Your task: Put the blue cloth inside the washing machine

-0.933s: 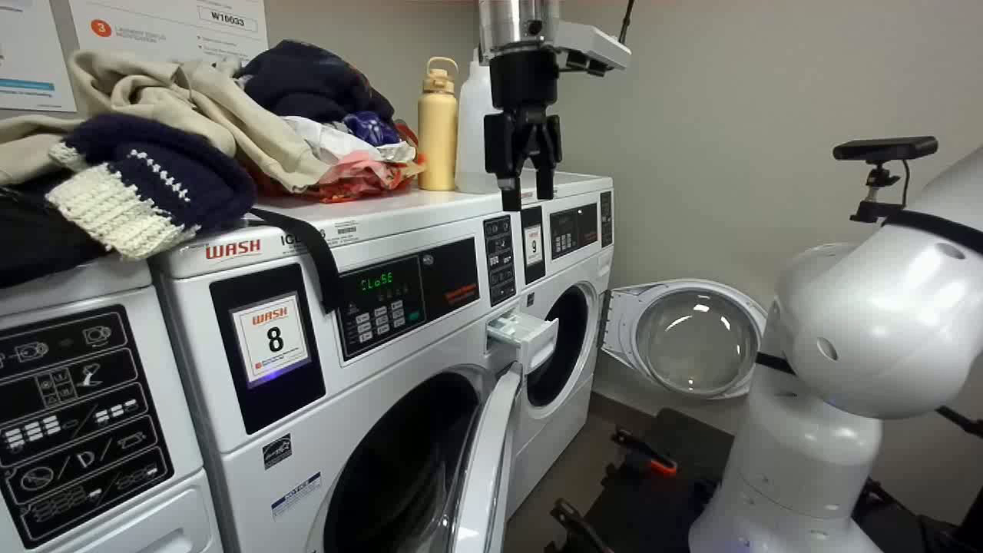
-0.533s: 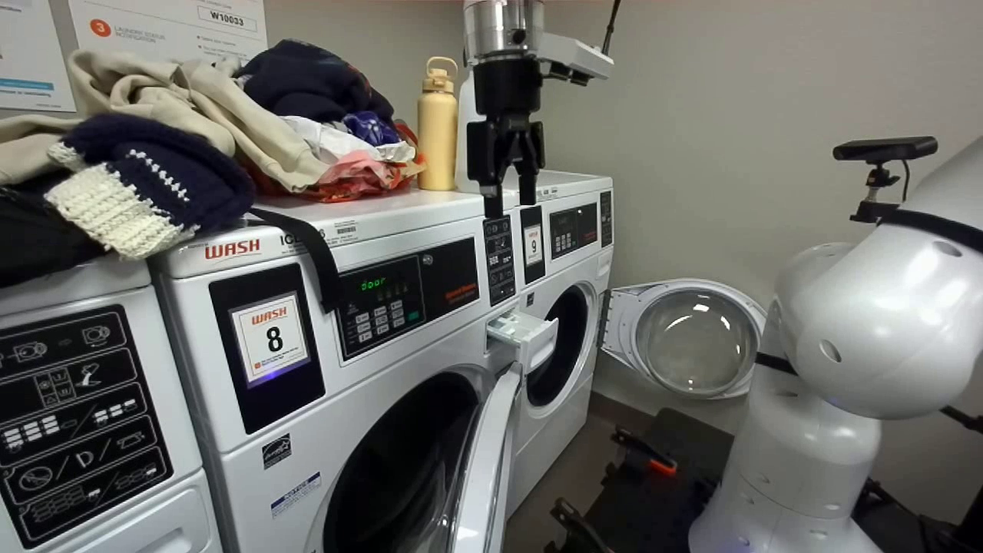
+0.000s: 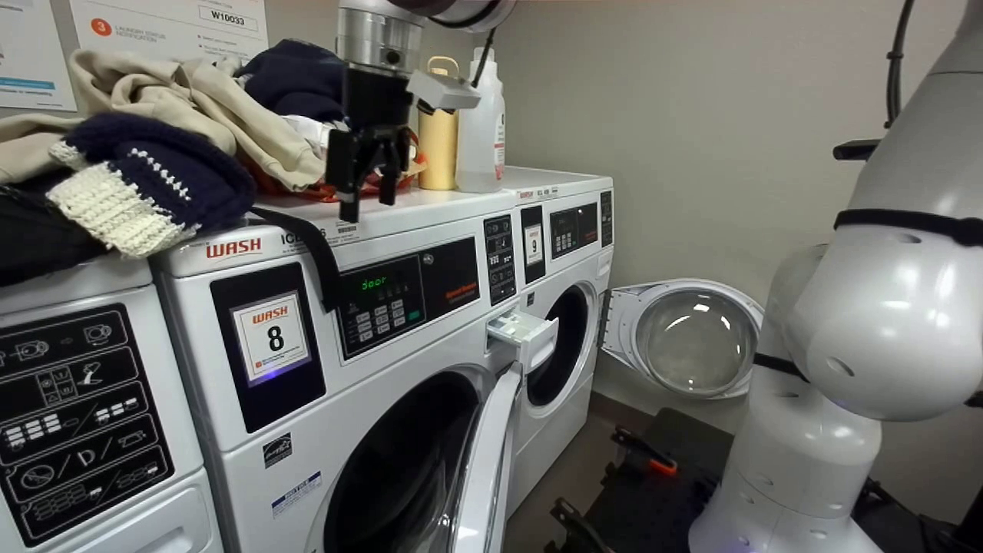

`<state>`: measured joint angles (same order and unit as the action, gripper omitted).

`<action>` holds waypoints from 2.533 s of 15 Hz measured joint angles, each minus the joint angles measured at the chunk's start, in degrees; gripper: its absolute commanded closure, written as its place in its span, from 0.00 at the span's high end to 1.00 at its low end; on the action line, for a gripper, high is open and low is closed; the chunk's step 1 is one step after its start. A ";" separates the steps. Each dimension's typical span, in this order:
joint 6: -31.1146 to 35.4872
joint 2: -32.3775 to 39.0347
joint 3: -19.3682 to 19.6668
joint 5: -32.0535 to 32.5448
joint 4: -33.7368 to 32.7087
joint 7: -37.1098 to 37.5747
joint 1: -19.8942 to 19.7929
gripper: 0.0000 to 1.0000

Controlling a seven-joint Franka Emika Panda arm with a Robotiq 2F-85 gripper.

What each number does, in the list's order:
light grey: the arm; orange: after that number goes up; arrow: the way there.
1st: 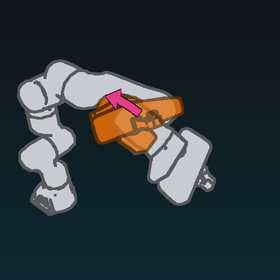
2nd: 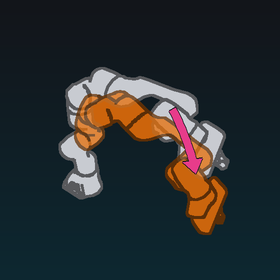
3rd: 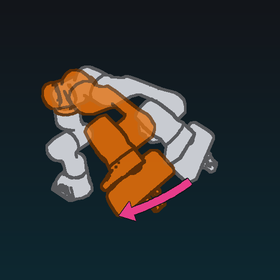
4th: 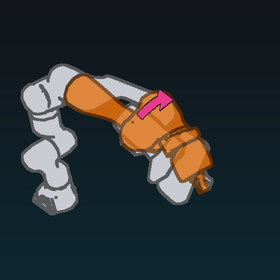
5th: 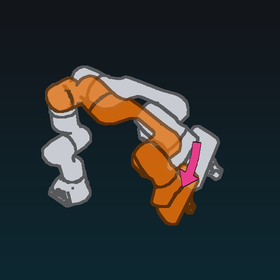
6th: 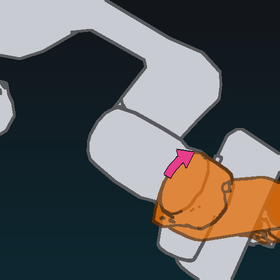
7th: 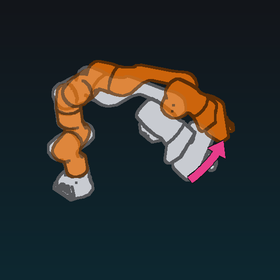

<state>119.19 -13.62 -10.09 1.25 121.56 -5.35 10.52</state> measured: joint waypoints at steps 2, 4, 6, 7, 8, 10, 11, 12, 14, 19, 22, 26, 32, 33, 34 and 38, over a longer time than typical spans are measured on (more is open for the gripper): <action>5.03 5.11 -0.50 0.05 -5.14 -1.38 0.74 1.00; 9.51 9.61 -1.09 -0.07 -10.09 -2.60 1.39 1.00; 12.77 13.29 -1.59 -0.44 -14.57 -4.23 2.12 1.00; 13.89 14.90 -1.90 -0.71 -16.69 -5.11 2.43 1.00; 14.71 16.30 -2.22 -0.92 -18.60 -6.04 2.69 1.00; 15.72 18.63 -2.98 -1.54 -21.59 -7.89 2.93 1.00; 15.91 19.63 -3.29 -2.08 -22.64 -8.75 3.06 0.75; 15.94 20.55 -3.64 -2.82 -23.46 -9.68 3.11 0.74; 15.95 22.09 -4.25 -3.94 -24.48 -11.38 3.13 0.58; 15.93 23.33 -4.62 -4.56 -25.45 -13.31 3.18 0.21; 15.91 23.33 -4.72 -4.94 -25.89 -13.84 3.18 0.02; 15.91 23.26 -5.73 -15.22 -26.78 -20.47 2.35 0.03; 11.78 20.49 -6.64 -32.73 -28.09 -31.50 0.06 0.03; 10.71 19.45 -6.59 -36.21 -28.06 -33.57 -0.53 0.03; 9.58 18.34 -6.38 -39.52 -28.01 -35.45 -1.09 0.03; 3.99 12.42 -3.13 -46.78 -26.85 -38.75 -1.99 0.03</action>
<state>123.18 -1.20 -13.22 -45.53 94.71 -44.09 8.53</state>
